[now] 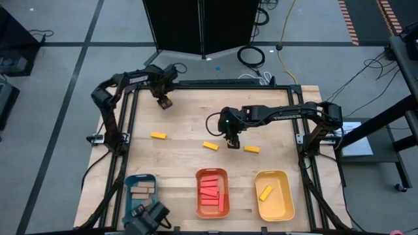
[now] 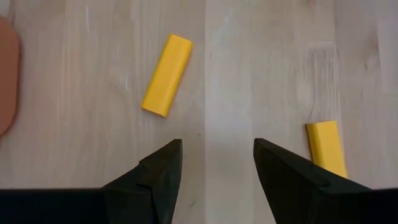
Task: Sort blocks
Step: Put the bottom left yellow block into the yellow bin
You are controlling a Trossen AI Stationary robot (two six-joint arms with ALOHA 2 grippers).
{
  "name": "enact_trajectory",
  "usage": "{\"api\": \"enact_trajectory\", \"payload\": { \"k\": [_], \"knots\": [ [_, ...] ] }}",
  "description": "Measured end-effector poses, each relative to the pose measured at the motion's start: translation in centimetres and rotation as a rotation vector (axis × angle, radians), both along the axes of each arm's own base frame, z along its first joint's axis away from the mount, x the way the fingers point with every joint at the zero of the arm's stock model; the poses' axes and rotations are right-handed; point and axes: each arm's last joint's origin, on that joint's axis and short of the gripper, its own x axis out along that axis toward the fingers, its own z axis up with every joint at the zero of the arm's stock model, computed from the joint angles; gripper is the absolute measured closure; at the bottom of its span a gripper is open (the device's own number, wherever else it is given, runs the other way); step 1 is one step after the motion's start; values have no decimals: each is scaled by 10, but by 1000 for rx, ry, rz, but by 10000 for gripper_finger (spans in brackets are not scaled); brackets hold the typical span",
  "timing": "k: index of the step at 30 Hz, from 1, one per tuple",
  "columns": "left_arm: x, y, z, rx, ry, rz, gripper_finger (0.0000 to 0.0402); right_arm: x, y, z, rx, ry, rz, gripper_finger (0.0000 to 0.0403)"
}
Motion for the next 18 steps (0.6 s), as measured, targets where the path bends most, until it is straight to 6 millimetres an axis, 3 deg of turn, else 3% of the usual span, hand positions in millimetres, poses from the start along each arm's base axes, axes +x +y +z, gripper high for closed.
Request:
{"api": "enact_trajectory", "payload": {
  "k": [6, 9, 18],
  "knots": [
    [16, 17, -14, -136, 147, -15, 233, 0, 2, 0, 35, -4, 6, 209],
    [27, 23, -11, -180, 178, -24, 233, 0, 4, 0, 47, -3, 18, 209],
    [47, 32, -21, -275, 266, -48, 233, 1, 12, 0, 44, 4, 46, 209]
  ]
}}
